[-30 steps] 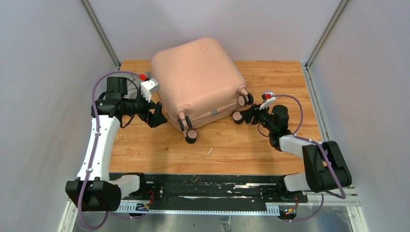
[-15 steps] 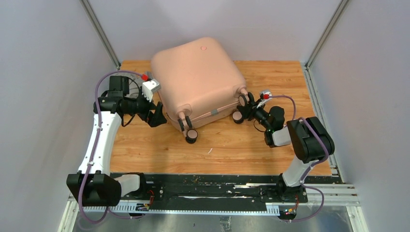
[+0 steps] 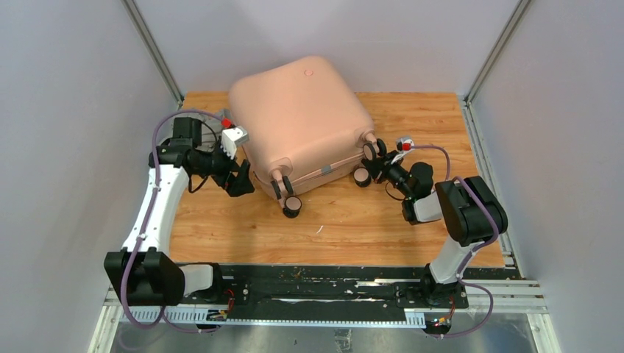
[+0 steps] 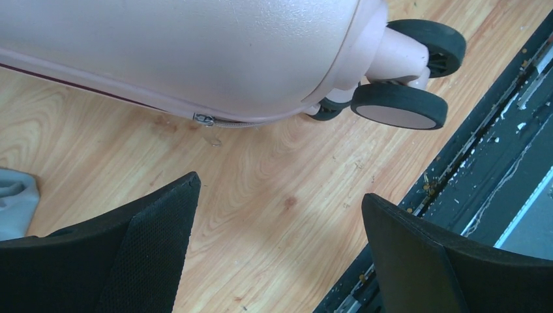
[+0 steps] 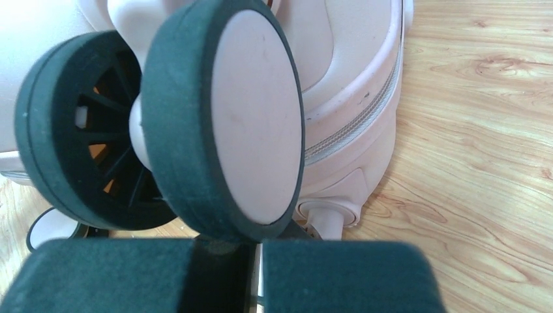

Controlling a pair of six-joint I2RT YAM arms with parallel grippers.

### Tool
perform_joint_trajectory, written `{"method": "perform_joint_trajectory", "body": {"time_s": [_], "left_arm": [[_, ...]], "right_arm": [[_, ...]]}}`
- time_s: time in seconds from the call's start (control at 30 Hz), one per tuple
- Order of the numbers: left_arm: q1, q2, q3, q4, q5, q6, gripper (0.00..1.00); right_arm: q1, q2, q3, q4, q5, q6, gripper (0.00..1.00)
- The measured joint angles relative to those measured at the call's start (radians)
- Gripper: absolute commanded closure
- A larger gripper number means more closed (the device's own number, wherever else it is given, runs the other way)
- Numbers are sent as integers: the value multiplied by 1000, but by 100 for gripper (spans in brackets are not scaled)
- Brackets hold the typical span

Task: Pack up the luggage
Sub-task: Zip the luggage at the center of the board.

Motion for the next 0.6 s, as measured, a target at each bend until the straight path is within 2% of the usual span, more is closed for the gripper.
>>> {"method": "perform_joint_trajectory", "body": {"time_s": [0.3, 0.6], "left_arm": [[-64, 98, 0, 40, -8, -4, 0], [-117, 138, -1, 118, -25, -41, 0]], "right_arm": [[13, -31, 0, -40, 12, 10, 100], [106, -91, -45, -72, 157, -23, 100]]}}
